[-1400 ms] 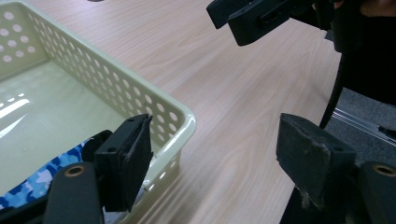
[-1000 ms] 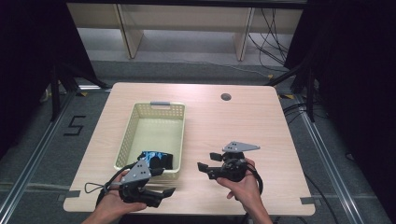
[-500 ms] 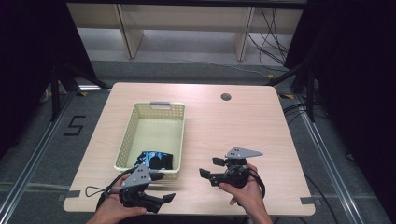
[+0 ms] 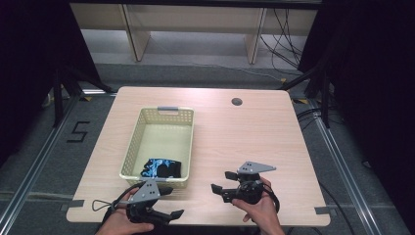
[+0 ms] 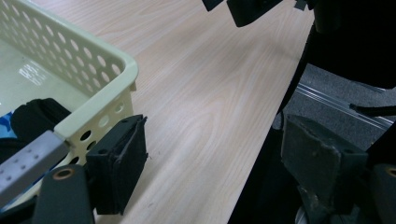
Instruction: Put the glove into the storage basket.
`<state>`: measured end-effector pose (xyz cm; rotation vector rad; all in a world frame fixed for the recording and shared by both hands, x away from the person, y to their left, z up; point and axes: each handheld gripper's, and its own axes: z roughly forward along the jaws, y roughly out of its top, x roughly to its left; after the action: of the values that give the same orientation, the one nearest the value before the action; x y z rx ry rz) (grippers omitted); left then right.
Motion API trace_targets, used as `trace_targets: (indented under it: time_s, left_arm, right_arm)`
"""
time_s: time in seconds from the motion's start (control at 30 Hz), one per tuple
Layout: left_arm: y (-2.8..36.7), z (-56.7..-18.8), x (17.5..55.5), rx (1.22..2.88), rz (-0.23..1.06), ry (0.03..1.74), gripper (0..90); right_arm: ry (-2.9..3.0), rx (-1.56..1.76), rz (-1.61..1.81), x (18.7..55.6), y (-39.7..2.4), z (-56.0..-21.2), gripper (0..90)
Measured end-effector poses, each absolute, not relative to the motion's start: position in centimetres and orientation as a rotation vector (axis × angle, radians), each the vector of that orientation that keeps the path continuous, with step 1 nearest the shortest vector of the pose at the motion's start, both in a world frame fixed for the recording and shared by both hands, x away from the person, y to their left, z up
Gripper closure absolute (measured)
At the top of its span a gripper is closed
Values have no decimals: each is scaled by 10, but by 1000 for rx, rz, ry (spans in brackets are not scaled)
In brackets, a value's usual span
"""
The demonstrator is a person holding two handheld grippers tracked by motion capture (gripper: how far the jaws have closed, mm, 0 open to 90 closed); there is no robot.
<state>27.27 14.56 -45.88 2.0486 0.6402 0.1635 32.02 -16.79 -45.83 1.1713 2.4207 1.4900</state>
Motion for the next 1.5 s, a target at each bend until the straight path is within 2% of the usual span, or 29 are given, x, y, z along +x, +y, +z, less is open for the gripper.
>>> trace_targets:
  time_s: [0.17,0.43,0.8,1.07,1.23,1.47,1.5]
  left_arm:
    - [149,-464,271,2084,154,613,218]
    - [151,-473,269,2047,127,664,197]
    - [156,-479,270,2105,156,636,192]
    - [153,-485,267,2076,119,683,193]
    - [156,-486,269,2130,154,646,200]
    - [155,-491,265,2127,136,674,198]
    - [154,-492,264,2113,129,680,198]
  right_arm:
    - [2434,1205,1475,315,-168,-463,273]
    - [2438,1177,1472,312,-169,-466,246]
    - [2447,1197,1477,300,-171,-467,222]
    - [2450,1199,1454,295,-176,-471,217]
    - [2459,1172,1444,294,-180,-473,213]
    - [2471,1214,1414,284,-181,-476,195]
    - [2472,1140,1394,287,-183,-479,189]
